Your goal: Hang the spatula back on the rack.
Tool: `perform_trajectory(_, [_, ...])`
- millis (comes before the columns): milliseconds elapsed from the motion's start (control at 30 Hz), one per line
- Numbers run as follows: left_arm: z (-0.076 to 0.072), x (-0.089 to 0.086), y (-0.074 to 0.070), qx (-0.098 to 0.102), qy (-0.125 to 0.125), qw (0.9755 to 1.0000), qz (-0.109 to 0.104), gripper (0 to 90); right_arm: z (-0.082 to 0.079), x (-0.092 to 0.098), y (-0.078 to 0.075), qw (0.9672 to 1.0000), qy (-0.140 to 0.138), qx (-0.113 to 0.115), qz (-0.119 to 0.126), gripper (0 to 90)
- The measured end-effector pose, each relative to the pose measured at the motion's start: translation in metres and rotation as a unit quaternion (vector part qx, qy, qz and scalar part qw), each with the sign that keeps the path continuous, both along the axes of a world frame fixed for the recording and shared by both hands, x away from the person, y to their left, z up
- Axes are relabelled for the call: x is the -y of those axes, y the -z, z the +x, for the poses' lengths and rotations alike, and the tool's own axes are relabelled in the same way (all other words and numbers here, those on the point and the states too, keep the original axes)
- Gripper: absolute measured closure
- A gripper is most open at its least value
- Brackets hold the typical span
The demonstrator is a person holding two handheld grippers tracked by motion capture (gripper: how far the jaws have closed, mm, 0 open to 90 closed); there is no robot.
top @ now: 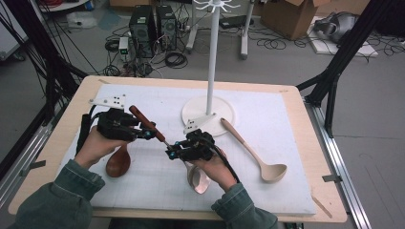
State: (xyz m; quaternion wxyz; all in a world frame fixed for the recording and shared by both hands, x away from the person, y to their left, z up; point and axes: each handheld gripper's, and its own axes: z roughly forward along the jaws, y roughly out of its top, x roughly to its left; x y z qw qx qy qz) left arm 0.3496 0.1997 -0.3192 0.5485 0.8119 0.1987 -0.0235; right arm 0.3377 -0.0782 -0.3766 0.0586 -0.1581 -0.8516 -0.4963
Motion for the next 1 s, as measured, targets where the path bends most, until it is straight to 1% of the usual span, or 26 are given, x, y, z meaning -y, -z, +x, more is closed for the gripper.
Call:
perform_trajectory(133, [0.001,-0.001,-0.001,-0.005,0.015,0.9998,-0.01,65.3,0.002,0.004,-0.001,0.9999,-0.005,-0.008,0.005,76.3])
perform_trajectory(200, [0.0,-0.001,-0.002,-0.004,0.016,0.9998,-0.01,65.6,0.003,0.007,-0.001,0.9997,-0.011,-0.02,0.011,81.4])
perform_trajectory(233, [0.0,0.0,-0.003,-0.004,0.015,0.9998,-0.009,65.6,0.003,0.007,-0.001,0.9997,-0.011,-0.02,0.011,81.4])
perform_trajectory(267, [0.0,0.0,-0.003,-0.003,0.015,0.9998,-0.009,65.6,0.003,0.007,-0.001,0.9997,-0.016,-0.014,0.015,82.7])
perform_trajectory(300, [0.0,0.0,-0.004,-0.003,0.012,0.9999,-0.011,65.4,0.002,0.006,-0.003,0.9998,-0.013,-0.007,0.012,83.2])
perform_trajectory(333, [-0.001,0.001,-0.005,-0.003,0.009,0.9999,-0.012,64.8,-0.001,0.006,-0.005,0.9999,-0.006,0.005,0.009,83.7])
perform_trajectory(367, [-0.001,0.002,-0.006,-0.001,0.006,0.9999,-0.013,64.3,-0.002,0.005,-0.006,0.9999,-0.002,0.008,0.01,83.9])
perform_trajectory(400, [-0.002,0.005,-0.007,0.003,-0.004,0.9999,-0.011,63.6,-0.003,0.005,-0.006,0.9998,0.006,0.016,0.012,83.9])
perform_trajectory(467, [-0.002,0.007,-0.008,0.005,-0.006,0.9999,-0.007,61.8,-0.006,0.003,-0.009,0.9995,0.02,0.02,0.016,84.0])
perform_trajectory(500, [-0.002,0.009,-0.009,0.006,-0.006,0.9999,-0.006,61.8,-0.006,0.003,-0.009,0.9995,0.02,0.02,0.016,84.0])
perform_trajectory(533, [-0.003,0.011,-0.011,0.006,-0.008,0.9999,-0.008,60.7,-0.007,0.002,-0.01,0.9992,0.028,0.023,0.019,84.1])
perform_trajectory(567, [-0.003,0.012,-0.012,0.009,-0.009,0.9999,-0.008,59.9,-0.009,0.0,-0.013,0.9983,0.043,0.032,0.021,84.1])
perform_trajectory(600, [-0.004,0.014,-0.014,0.012,-0.012,0.9998,-0.006,60.0,-0.01,-0.002,-0.015,0.9979,0.05,0.034,0.025,84.0])
perform_trajectory(633, [-0.005,0.016,-0.016,0.014,-0.015,0.9998,-0.006,60.0,-0.01,-0.002,-0.015,0.9979,0.05,0.034,0.025,84.0])
perform_trajectory(667, [-0.005,0.017,-0.017,0.016,-0.018,0.9997,-0.006,60.9,-0.011,-0.003,-0.017,0.9967,0.06,0.042,0.035,84.0])
perform_trajectory(700, [-0.005,0.018,-0.02,0.015,-0.018,0.9996,-0.014,61.8,-0.012,-0.004,-0.019,0.9965,0.062,0.041,0.038,84.0])
perform_trajectory(733, [-0.005,0.018,-0.02,0.015,-0.018,0.9996,-0.014,62.3,-0.013,-0.004,-0.019,0.9964,0.059,0.046,0.039,84.0])
perform_trajectory(767, [-0.005,0.018,-0.022,0.014,-0.018,0.9996,-0.017,62.3,-0.013,-0.004,-0.019,0.9964,0.059,0.046,0.039,84.0])
perform_trajectory(800, [-0.006,0.018,-0.023,0.015,-0.017,0.9995,-0.021,66.4,-0.014,-0.005,-0.02,0.9968,0.057,0.043,0.036,83.8])
perform_trajectory(867, [-0.006,0.018,-0.025,0.018,-0.013,0.9996,-0.02,67.7,-0.014,-0.005,-0.021,0.9969,0.055,0.043,0.035,83.7])
perform_trajectory(900, [-0.006,0.017,-0.026,0.01,0.001,0.9995,-0.03,68.8,-0.014,-0.005,-0.021,0.9973,0.048,0.041,0.038,83.2])
perform_trajectory(933, [-0.006,0.017,-0.026,0.01,0.001,0.9995,-0.03,69.8,-0.014,-0.005,-0.021,0.9973,0.048,0.041,0.038,83.2])
perform_trajectory(967, [-0.006,0.017,-0.026,0.009,0.011,0.9992,-0.036,70.7,-0.013,-0.003,-0.022,0.9978,0.036,0.035,0.044,82.5])
perform_trajectory(1000, [-0.006,0.017,-0.026,0.008,0.02,0.9989,-0.043,71.3,-0.012,-0.002,-0.023,0.9977,0.027,0.037,0.049,82.0])
